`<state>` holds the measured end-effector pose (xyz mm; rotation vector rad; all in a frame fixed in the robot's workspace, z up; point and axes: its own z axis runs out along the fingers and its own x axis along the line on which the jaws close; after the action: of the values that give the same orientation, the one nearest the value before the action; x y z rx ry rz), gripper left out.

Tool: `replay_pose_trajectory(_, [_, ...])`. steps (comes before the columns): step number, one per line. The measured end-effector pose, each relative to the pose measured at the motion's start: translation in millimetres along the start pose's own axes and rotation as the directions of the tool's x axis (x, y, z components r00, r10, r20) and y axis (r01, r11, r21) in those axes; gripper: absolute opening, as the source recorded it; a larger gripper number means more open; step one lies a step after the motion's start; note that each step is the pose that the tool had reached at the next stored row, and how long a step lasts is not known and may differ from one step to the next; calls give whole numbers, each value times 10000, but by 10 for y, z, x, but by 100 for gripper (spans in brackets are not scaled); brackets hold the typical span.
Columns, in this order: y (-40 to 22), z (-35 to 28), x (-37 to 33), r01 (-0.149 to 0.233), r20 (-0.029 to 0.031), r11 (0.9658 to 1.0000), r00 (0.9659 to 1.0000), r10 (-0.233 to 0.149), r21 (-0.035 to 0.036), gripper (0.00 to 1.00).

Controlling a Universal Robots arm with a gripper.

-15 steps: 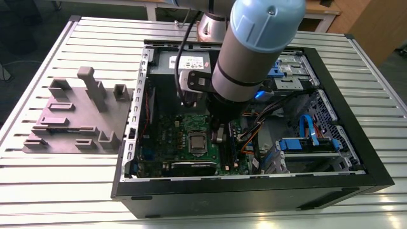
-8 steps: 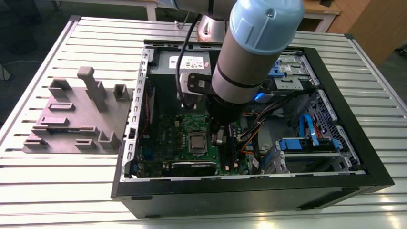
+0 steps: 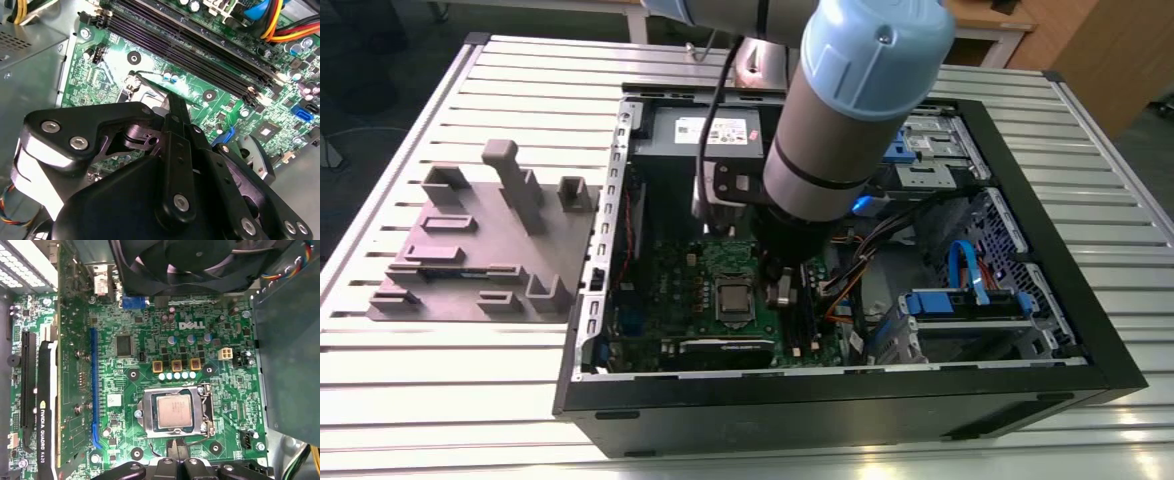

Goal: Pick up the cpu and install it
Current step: 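Install the first cpu locking lever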

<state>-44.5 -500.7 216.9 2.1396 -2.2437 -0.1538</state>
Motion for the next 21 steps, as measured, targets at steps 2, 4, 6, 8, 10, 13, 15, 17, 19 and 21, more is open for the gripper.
replay_pose_trajectory(2, [-2, 15, 2, 75, -15, 10000, 10000, -75, -3, 11])
replay_pose_trajectory(4, [-3, 25, 6, 120, -27, 9999, 9999, -120, -6, 11])
replay_pose_trajectory(6, [-4, 33, 10, 146, -30, 9999, 9999, -146, -6, 11])
replay_pose_trajectory(8, [-5, 38, 16, 171, -34, 9999, 9998, -171, -7, 11])
replay_pose_trajectory(10, [-5, 42, 22, 193, -41, 9998, 9998, -193, -7, 11])
replay_pose_trajectory(13, [-10, 82, 30, 230, -106, 9997, 9997, -230, -8, 11])
replay_pose_trajectory(15, [-12, 99, 32, 237, -148, 9997, 9996, -238, -7, 11])
replay_pose_trajectory(17, [-12, 111, 37, 246, -181, 9997, 9995, -246, -7, 11])
replay_pose_trajectory(19, [-13, 117, 48, 263, -188, 9997, 9995, -263, -8, 11])
replay_pose_trajectory(21, [-15, 124, 55, 283, -194, 9996, 9994, -283, -8, 11])
